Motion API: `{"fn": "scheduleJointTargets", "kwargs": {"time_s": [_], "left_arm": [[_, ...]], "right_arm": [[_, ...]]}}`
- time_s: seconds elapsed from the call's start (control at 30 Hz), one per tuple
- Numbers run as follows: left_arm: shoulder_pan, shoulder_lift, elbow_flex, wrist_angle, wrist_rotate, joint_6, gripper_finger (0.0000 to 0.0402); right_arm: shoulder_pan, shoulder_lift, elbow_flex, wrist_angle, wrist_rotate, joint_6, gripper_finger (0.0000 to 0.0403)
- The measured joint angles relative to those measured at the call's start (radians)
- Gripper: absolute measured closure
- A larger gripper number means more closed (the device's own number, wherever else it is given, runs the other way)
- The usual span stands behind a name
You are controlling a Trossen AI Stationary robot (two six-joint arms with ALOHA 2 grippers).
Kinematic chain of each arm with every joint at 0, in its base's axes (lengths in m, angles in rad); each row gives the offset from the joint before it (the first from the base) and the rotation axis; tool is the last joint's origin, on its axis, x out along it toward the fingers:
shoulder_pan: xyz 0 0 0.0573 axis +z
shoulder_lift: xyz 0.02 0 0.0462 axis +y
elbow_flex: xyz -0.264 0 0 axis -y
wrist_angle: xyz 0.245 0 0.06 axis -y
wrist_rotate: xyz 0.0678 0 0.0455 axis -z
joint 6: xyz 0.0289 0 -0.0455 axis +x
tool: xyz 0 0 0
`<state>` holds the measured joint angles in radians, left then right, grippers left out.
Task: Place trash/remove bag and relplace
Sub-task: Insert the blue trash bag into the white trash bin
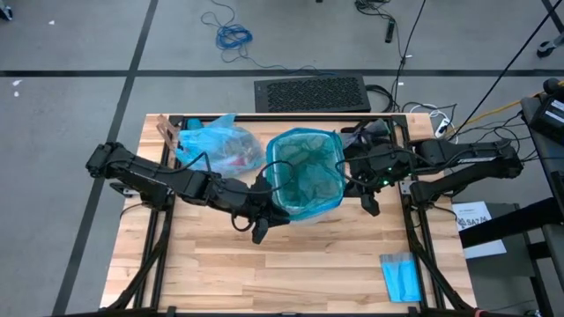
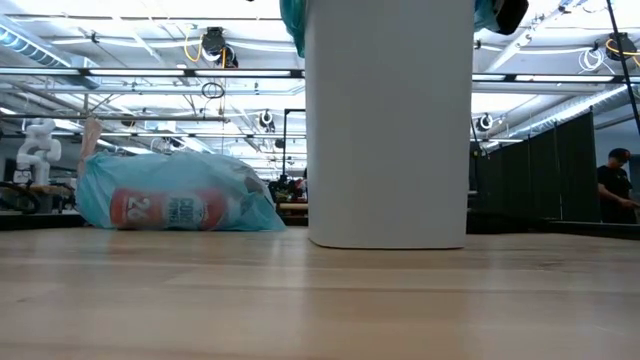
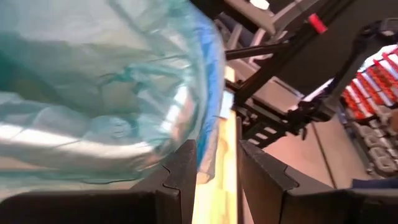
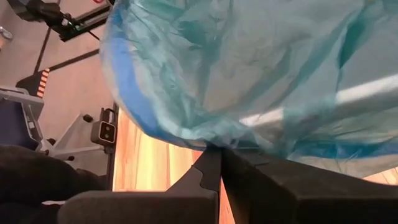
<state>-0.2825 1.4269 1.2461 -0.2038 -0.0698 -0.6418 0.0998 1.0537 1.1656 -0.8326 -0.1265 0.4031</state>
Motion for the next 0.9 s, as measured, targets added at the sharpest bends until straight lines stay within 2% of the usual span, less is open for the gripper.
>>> {"fn": "scheduleJointTargets", "kwargs": {"time_s": [0.3, 0.63, 0.9], "left_arm": [[0.0, 0.016, 0.001, -0.045, -0.027, 0.009, 0.0288], [0.0, 0.038, 0.001, -0.108, -0.061, 0.005, 0.0288], [0.001, 0.038, 0.001, -0.121, -0.141, 0.021, 0.0288]], "right_arm": [[0.0, 0.056, 0.0, 0.007, 0.01, -0.023, 0.0403], [-0.001, 0.057, -0.002, -0.022, 0.055, -0.023, 0.0403], [-0.002, 0.057, -0.085, 0.008, 0.075, 0.016, 0.0403]]}}
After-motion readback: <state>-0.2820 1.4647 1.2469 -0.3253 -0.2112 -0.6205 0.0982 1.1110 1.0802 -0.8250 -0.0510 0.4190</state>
